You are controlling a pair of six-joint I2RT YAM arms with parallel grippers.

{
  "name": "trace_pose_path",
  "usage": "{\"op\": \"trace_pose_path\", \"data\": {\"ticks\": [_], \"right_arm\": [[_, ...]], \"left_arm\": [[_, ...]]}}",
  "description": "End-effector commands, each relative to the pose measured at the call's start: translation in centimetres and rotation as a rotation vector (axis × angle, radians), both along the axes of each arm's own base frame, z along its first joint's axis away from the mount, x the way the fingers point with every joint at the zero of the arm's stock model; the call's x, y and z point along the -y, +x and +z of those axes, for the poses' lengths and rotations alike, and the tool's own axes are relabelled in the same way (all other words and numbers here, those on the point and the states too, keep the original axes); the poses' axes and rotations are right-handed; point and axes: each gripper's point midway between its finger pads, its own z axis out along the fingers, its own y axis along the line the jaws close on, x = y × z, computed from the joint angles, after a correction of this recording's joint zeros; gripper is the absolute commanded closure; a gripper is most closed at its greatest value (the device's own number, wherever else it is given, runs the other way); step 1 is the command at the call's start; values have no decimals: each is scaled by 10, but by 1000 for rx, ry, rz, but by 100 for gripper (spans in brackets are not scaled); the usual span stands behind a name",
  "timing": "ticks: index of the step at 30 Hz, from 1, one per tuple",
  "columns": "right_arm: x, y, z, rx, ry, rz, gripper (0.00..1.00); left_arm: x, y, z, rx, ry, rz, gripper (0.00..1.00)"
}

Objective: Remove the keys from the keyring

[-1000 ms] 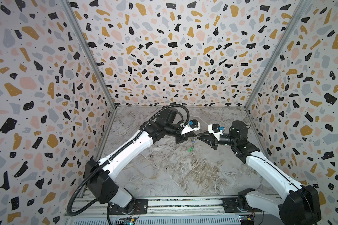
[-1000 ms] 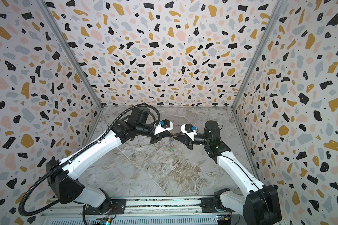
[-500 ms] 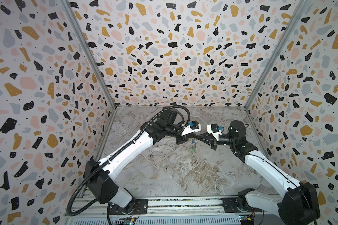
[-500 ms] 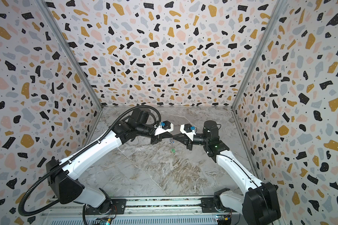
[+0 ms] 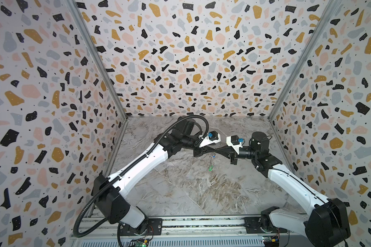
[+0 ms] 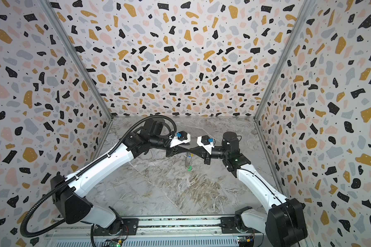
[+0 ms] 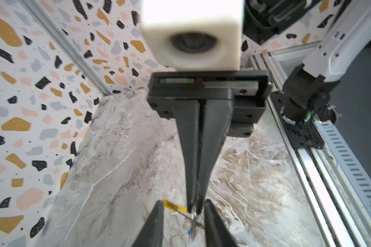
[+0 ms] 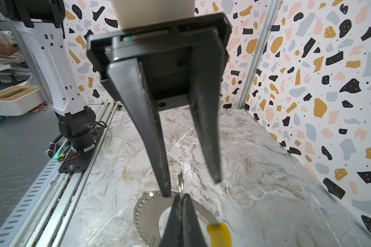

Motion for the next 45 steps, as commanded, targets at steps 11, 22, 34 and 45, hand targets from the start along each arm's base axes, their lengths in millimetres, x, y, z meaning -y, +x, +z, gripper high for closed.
{"op": "trace_pose_path", "data": {"ticks": [11,22,34,45], "right_arm": [[-2,4,24,72,103,-18,100],[-2,3,38,85,199,-7,100],[-4,0,41,79,217,13,100],[-4,1,41,80,215,-3,100]], "left_arm": [[-53,23,14,-9,-347,269,51],[-40,8,-8,-67,-445,250,50],[-13,1,-10,-90,-473,178,53],[-3,-7,-3,-115,-504,116,71]]}}
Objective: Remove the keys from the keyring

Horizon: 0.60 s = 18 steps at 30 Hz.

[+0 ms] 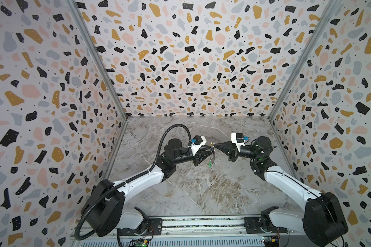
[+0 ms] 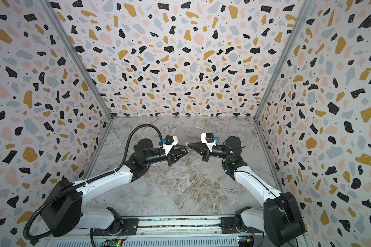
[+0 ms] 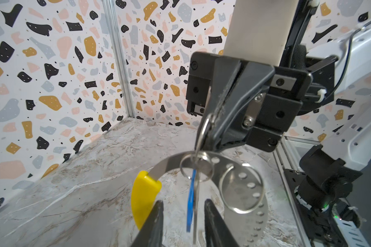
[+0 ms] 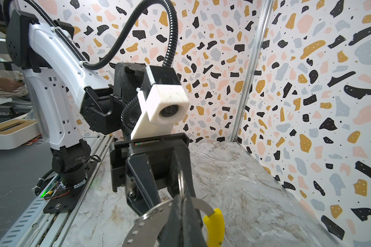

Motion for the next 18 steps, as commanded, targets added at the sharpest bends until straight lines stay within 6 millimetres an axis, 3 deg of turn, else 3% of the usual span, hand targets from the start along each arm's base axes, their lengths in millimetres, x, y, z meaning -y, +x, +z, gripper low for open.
{"op": "trace_pose_path", "data": {"ticks": [1,10,18], "right_arm": [[-1,-4,9,33,16,6,100],[0,-1,8,40,8,-19,100],[5,6,7,62,-46,-81,100]], "left_arm": [[4,-6,34,76,-80,-35,73],[6,-9,35,77,-78,-55,97],[2,0,31,86,-11,7,100]]}}
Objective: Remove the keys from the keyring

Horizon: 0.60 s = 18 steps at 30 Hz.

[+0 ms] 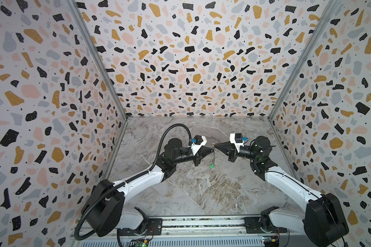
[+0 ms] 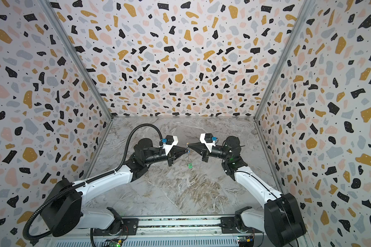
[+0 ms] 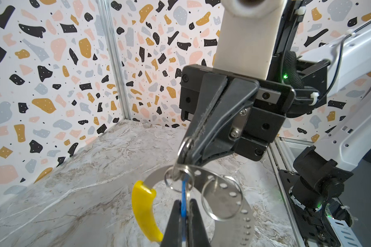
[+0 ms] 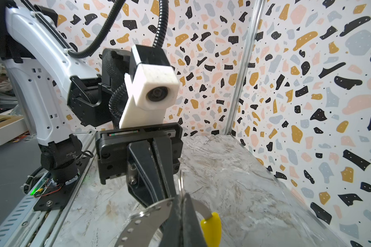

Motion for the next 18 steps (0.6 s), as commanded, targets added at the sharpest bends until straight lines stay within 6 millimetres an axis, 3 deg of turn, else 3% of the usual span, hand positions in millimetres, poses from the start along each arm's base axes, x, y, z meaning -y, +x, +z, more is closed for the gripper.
{"op": "trace_pose_path", "data": {"ticks": [1,11,18], "right_arm": [[4,0,18,61,-7,-32,100],[8,11,17,63,-36,-108,100],[10,19,19,73,-42,-153,100]], "left_arm": [[-2,4,30,99,-16,38,100],[-22,21,46,208,46,202,100],[-26,26,44,211,63,242,100]]}}
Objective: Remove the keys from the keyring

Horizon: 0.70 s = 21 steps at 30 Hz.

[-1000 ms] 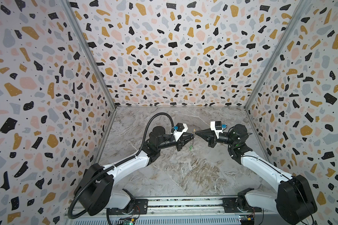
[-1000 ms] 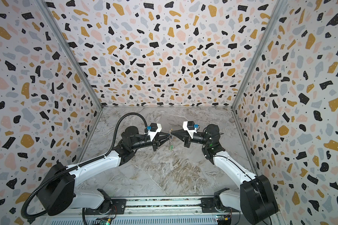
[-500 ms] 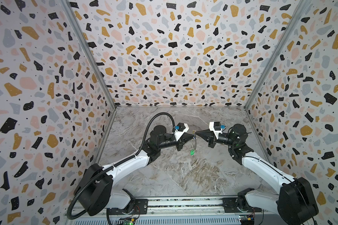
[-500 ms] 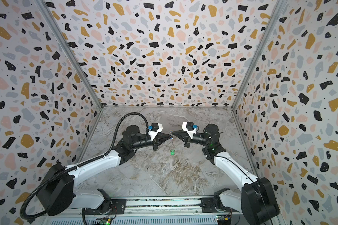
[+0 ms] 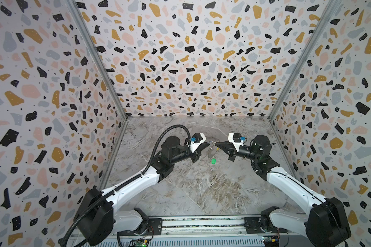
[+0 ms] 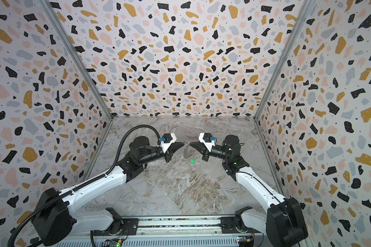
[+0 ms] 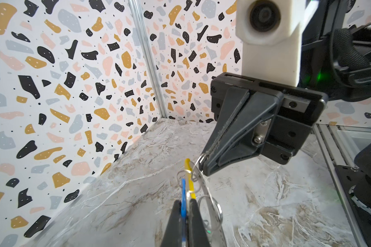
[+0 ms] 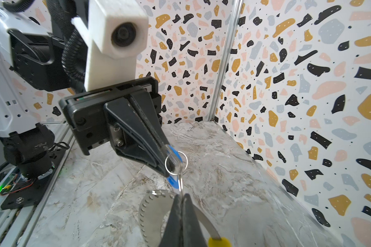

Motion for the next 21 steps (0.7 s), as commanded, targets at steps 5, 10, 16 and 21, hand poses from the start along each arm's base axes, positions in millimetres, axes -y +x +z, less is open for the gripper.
{"op": "trace_pose_path", "data": {"ticks": [5,10,16,21], "right_arm": [[5,7,28,83,25,-66,100],[8,10,34,113,39,-103,100],[8,7,39,148,61,-99,100],[8,7,42,177,71,-113,100]], "left_arm": [[-1,9,16,38,-12,43,100],[3,16,7,-5,10,50,100],[12,17,-4,-57,32,16,100],[18,15,-9,-88,46,-23,100]]}}
